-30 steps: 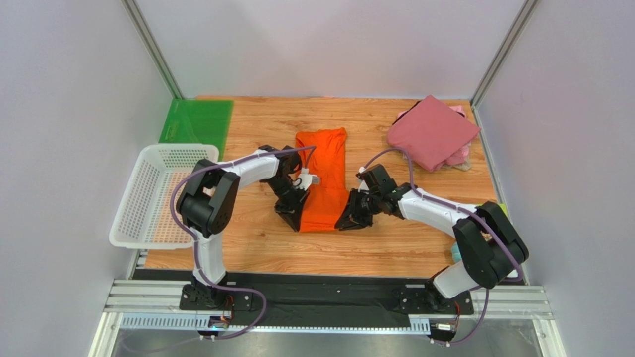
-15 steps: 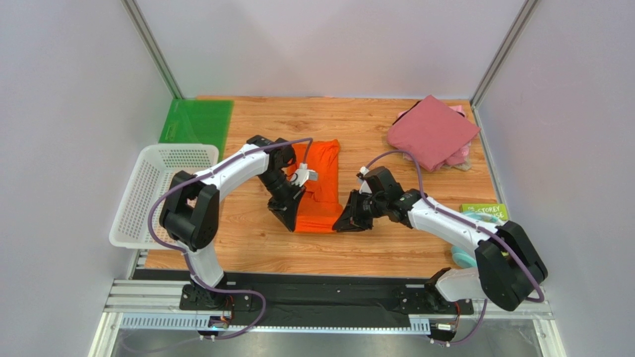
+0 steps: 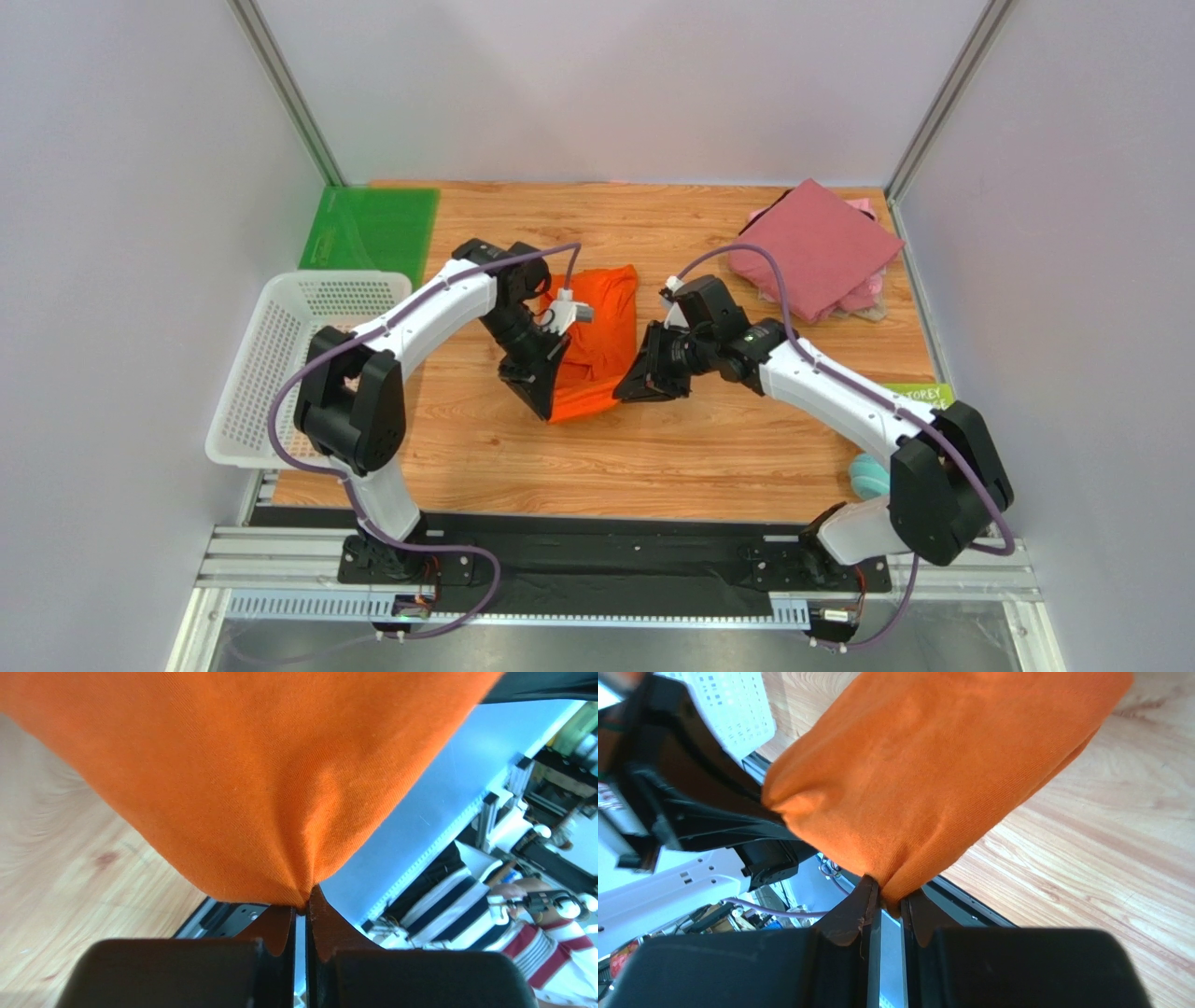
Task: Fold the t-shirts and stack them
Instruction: Fold the tshirt
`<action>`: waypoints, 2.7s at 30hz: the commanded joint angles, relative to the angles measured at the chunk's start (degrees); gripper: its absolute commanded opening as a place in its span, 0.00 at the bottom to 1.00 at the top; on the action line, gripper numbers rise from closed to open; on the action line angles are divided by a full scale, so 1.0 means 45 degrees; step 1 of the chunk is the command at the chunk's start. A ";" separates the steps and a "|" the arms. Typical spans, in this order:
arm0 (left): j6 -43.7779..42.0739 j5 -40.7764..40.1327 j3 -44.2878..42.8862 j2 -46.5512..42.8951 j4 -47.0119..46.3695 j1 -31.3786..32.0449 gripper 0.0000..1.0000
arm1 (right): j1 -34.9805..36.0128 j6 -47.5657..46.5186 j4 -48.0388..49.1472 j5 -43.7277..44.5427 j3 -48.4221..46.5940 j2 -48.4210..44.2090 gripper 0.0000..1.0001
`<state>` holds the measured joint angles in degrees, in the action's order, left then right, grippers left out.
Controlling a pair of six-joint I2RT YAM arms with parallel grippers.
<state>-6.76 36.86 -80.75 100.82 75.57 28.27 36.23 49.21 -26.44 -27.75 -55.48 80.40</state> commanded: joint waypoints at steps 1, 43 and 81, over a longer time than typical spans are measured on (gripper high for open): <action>-0.0079 -0.0632 -0.1562 -0.0159 0.0707 -0.0500 0.00 | -0.0374 -0.0622 -0.0238 0.0014 -0.1379 0.0862 0.09; 0.1445 -0.3309 -1.3364 0.9452 -0.0679 -0.3529 0.33 | -0.4144 0.0158 0.0894 -0.4671 -1.3586 1.2971 0.35; 0.0488 0.3349 -0.9029 0.2013 -0.0973 -0.6185 0.82 | -0.3577 -0.0818 0.0738 -0.7876 -1.6557 1.6566 0.79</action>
<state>-0.60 44.01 -122.91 115.52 69.23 0.60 21.67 42.92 -25.36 -60.66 -128.95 152.73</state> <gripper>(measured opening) 0.822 0.769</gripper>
